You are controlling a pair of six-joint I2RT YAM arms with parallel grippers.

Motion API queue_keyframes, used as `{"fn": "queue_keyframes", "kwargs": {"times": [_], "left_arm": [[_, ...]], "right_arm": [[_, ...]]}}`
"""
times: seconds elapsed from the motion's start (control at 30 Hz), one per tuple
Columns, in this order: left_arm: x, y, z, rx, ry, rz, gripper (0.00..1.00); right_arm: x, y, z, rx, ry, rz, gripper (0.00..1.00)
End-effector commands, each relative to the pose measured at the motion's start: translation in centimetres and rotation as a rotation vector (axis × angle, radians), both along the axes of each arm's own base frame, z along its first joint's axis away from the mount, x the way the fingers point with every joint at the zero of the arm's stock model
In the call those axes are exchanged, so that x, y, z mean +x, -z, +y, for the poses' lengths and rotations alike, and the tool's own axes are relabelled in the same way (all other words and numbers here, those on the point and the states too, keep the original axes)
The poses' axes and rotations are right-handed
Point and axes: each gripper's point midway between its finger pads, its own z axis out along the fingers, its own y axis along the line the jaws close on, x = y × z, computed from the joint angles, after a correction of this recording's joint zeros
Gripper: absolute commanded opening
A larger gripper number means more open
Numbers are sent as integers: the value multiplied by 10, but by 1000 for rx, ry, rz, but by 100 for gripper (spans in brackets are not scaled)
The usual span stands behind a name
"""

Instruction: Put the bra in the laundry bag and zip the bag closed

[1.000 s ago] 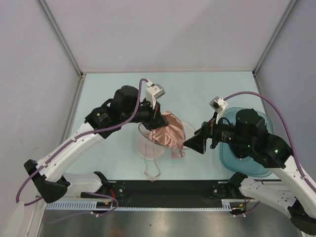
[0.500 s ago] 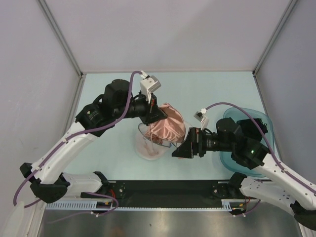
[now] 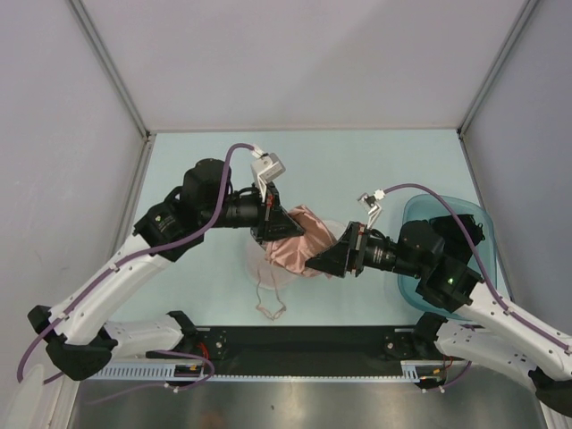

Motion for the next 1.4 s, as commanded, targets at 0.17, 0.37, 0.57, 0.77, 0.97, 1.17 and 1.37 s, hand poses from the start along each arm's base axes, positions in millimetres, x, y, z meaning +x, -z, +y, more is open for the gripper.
{"fn": "queue_keyframes", "kwargs": {"times": [0.17, 0.37, 0.57, 0.77, 0.97, 1.17, 1.37], "left_arm": [[-27, -11, -7, -111, 129, 69, 0], [-26, -1, -11, -98, 135, 102, 0], [-26, 3, -13, -87, 149, 125, 0], [-26, 12, -17, -68, 163, 164, 0], [-18, 9, -16, -69, 107, 156, 0], [13, -2, -4, -8, -94, 82, 0], [42, -4, 12, 47, -261, -3, 0]], "right_arm": [[-21, -43, 2, 121, -139, -268, 97], [-33, -44, -1, 105, -209, -367, 88], [-43, -31, -7, 39, -283, -449, 82], [-36, -29, -12, 20, -233, -529, 88], [-28, -19, 0, 24, -210, -391, 100], [-20, 17, -15, -142, -104, -176, 100], [-28, 12, -36, -27, 8, -22, 100]]}}
